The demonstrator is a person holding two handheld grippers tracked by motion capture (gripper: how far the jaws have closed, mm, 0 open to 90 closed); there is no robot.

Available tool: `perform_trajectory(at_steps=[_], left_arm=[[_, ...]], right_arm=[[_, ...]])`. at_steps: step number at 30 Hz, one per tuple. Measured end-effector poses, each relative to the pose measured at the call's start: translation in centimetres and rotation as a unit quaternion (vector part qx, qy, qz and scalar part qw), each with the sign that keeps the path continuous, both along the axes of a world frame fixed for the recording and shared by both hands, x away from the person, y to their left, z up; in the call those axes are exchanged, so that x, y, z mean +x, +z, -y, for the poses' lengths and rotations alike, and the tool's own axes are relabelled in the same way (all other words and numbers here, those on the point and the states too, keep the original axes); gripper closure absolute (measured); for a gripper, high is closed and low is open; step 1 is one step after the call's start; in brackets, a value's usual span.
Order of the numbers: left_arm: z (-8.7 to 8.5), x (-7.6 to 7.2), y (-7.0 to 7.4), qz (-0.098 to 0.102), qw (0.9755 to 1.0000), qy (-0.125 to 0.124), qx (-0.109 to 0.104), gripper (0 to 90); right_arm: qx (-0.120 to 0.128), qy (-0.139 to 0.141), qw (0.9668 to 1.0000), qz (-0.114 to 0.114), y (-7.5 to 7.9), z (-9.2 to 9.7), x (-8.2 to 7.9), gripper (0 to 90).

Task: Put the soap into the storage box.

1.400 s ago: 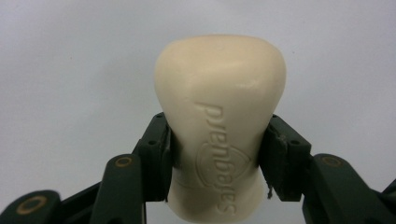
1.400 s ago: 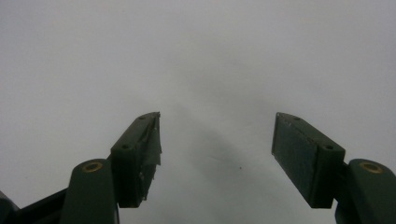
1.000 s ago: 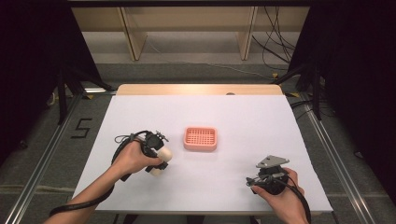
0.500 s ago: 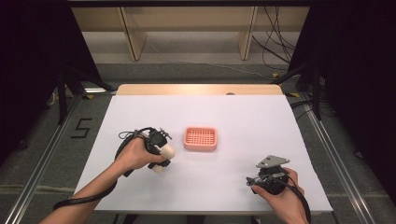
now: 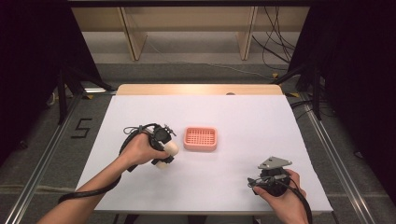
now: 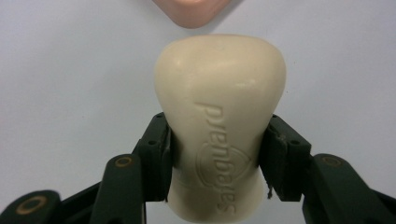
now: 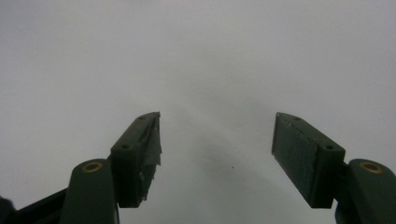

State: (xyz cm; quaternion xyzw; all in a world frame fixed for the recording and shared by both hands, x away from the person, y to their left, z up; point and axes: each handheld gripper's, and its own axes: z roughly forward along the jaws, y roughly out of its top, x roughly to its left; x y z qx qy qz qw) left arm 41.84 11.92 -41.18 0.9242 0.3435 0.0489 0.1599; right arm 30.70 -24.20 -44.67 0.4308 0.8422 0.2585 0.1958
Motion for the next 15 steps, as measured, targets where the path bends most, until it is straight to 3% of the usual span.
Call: perform_trajectory(at_steps=[15], left_arm=[[0.8, 1.1, 0.5, 0.010, 0.9998, -0.017, 0.008, 49.3]], right_arm=[[0.010, -0.015, 0.9998, -0.008, 0.0, -0.1, -0.3, 33.6]])
